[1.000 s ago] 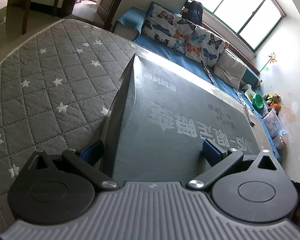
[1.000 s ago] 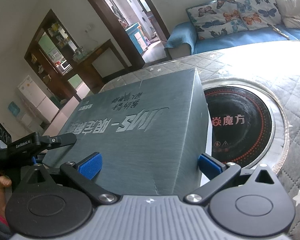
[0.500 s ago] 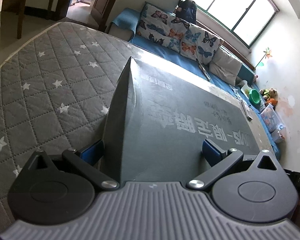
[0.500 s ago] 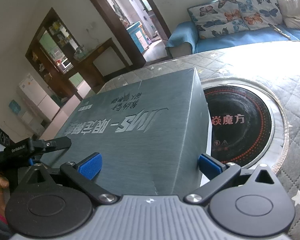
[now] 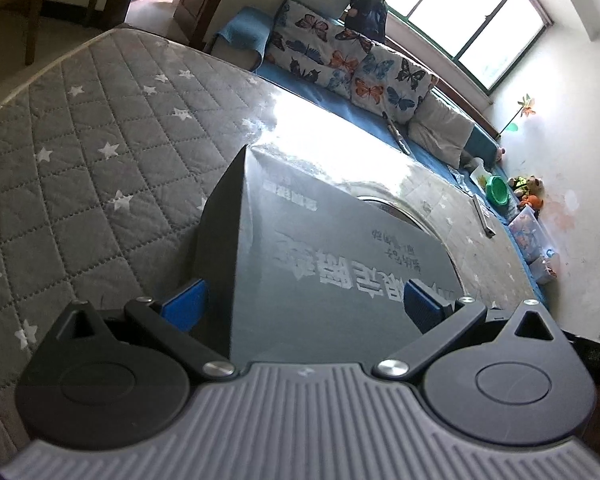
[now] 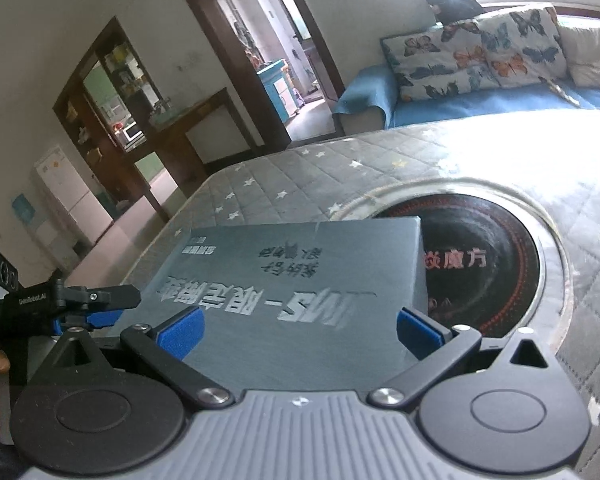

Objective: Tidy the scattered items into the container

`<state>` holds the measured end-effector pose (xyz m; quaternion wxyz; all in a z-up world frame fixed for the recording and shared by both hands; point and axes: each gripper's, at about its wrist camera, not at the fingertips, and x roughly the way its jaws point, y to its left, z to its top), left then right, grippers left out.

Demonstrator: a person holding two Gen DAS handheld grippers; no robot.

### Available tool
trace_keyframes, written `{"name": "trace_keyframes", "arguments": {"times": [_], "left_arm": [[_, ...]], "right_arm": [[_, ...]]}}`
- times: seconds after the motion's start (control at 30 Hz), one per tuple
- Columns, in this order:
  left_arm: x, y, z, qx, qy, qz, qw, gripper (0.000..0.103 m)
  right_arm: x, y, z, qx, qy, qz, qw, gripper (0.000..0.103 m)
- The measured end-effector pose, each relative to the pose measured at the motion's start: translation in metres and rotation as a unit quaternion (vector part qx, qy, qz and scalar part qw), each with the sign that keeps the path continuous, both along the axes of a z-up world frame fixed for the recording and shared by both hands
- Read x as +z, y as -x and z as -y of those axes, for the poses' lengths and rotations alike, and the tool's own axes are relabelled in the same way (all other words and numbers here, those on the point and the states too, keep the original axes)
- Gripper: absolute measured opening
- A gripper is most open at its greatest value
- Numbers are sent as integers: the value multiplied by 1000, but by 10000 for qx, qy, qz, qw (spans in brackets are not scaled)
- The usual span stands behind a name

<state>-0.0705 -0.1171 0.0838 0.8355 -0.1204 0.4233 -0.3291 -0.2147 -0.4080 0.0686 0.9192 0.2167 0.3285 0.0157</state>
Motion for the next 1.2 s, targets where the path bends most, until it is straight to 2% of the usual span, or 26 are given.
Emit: {"name": "trace_keyframes", "arguments": {"times": [0.27,0.5,0.63,0.9,1.1,1.2], "left_arm": [[-4,1,2,21,-71,-44,10000,103],[-7,2,3,94,-227,-17,9997,103],[-9,0,0,209,-323,-7,9993,103],[-13,-10,-8,457,-500,31,9977,103],[-25,-19,-18,659,-548,-139,9962,103],[-31,-22,-24,700,-357,-318,9964,103]], "right_arm": [[-18,12,20,-202,-459,-228,9985,103],[-24,18,23,-262,-416,-311,9983,103],[-29,16,20,-131,-558,-307,9979,103],[-34,0,9,-55,-494,-417,9979,103],[-33,-1,8,-34,-517,-410,9978,103],[-29,1,9,-37,-612,-359,9975,103]]}}
